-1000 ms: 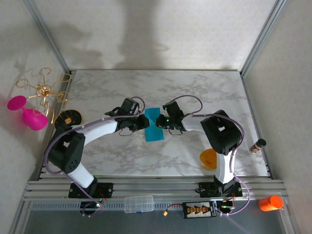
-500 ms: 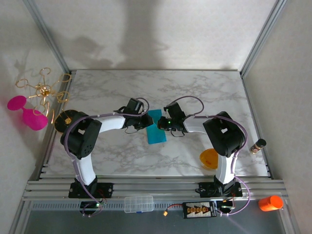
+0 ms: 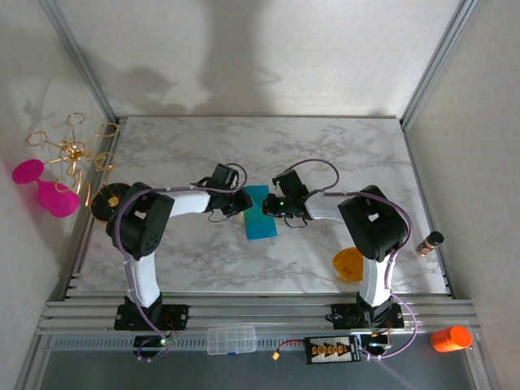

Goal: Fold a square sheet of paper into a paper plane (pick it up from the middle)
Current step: First fold the square sheet of paper in half at the center of the table.

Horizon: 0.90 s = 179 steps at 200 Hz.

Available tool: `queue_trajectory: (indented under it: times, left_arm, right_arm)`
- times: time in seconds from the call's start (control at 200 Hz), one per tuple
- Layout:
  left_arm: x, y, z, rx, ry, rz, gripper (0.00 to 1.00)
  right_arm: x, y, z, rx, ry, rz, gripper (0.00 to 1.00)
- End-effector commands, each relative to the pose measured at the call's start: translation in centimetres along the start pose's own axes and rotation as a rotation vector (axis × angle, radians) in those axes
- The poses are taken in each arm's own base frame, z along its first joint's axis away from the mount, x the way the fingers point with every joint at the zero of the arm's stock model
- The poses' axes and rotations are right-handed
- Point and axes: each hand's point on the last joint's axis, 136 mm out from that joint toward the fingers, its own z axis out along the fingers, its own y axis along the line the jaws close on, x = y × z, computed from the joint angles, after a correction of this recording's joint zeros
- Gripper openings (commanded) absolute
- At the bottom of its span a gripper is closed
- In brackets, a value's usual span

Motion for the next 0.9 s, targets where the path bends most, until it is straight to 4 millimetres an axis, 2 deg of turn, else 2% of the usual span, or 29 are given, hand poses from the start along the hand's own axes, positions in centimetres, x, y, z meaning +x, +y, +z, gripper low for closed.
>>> queue_trajectory:
  times: [0.0,0.065,0.12,0.195,0.325,0.396,0.491,0.601,0.746,0.891]
  left_arm:
    - [-2.1,6.0,-1.2,-0.164,-0.079,-0.083,0.16]
    - [-2.7,6.5,-1.8,-0.173,-0.090,-0.088,0.16]
    - [-3.2,5.8,-2.2,-0.167,-0.094,-0.070,0.16]
    - [-3.8,3.7,-3.0,-0.109,-0.108,-0.044,0.16]
    - [-4.1,-1.4,-4.5,0.034,-0.133,0.017,0.16]
    - [-3.9,-3.0,-4.5,0.093,-0.115,0.028,0.16]
    - [-3.5,-4.0,-3.7,0.150,-0.077,0.025,0.16]
    - [-3.0,-4.1,-2.1,0.154,-0.027,0.025,0.16]
    - [-2.9,-3.0,-0.2,0.113,0.003,0.009,0.16]
    - [-3.4,-1.4,0.9,0.053,-0.008,-0.009,0.15]
  right_arm:
    - [10.6,-11.2,-0.1,0.385,0.321,0.086,0.00]
    - [10.6,-11.3,-0.1,0.388,0.324,0.081,0.00]
    - [10.6,-11.3,-0.1,0.387,0.324,0.077,0.00]
    - [10.4,-11.2,-0.1,0.385,0.322,0.074,0.00]
    - [10.2,-11.0,0.1,0.381,0.322,0.075,0.00]
    - [10.3,-11.1,0.2,0.381,0.325,0.080,0.00]
    - [10.5,-11.2,0.3,0.385,0.331,0.084,0.00]
    - [10.8,-11.5,0.4,0.389,0.336,0.088,0.00]
    - [10.8,-11.6,0.5,0.394,0.336,0.091,0.00]
    - [11.1,-11.9,0.5,0.407,0.344,0.087,0.00]
